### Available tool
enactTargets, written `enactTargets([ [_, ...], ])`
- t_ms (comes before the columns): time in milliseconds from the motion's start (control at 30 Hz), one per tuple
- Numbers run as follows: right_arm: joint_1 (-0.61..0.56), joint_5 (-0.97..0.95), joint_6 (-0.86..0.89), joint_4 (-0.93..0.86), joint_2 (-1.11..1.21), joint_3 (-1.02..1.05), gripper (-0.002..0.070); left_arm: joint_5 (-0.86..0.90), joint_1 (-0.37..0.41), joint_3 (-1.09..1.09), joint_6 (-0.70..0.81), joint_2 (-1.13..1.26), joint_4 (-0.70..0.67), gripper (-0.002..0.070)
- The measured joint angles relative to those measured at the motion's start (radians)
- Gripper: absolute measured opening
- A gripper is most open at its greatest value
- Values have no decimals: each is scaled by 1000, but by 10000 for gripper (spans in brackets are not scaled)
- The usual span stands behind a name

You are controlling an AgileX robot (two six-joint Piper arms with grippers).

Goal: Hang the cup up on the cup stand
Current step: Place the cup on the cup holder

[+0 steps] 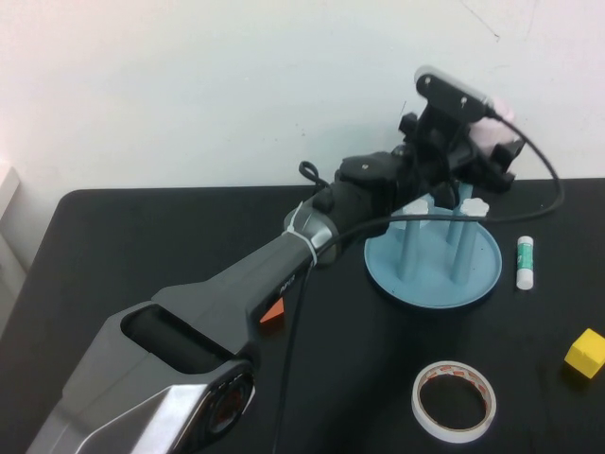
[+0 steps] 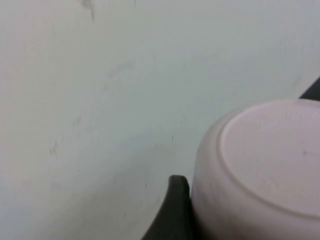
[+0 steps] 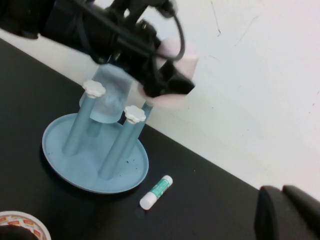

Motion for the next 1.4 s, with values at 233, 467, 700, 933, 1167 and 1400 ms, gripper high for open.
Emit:
enactTargets([
  [233, 0, 0, 1, -3, 0, 0, -1, 0, -4, -81, -1, 0, 0, 608],
  [467, 0, 0, 13, -5, 0, 0, -1, -39, -5, -83, -1, 8, -2, 608],
  [700, 0, 0, 14, -5, 0, 0, -1, -44, -5, -90, -1, 72, -2, 608],
  [933, 0, 0, 14, -5, 0, 0, -1, -99, -8, -90, -40, 97, -4, 613],
  [1167, 0, 0, 14, -5, 0, 0, -1, -142, -8, -90, -130, 97, -14, 651],
  [1400, 0, 0, 14, -5, 0, 0, -1, -130, -8, -90, -133, 97, -18, 652],
])
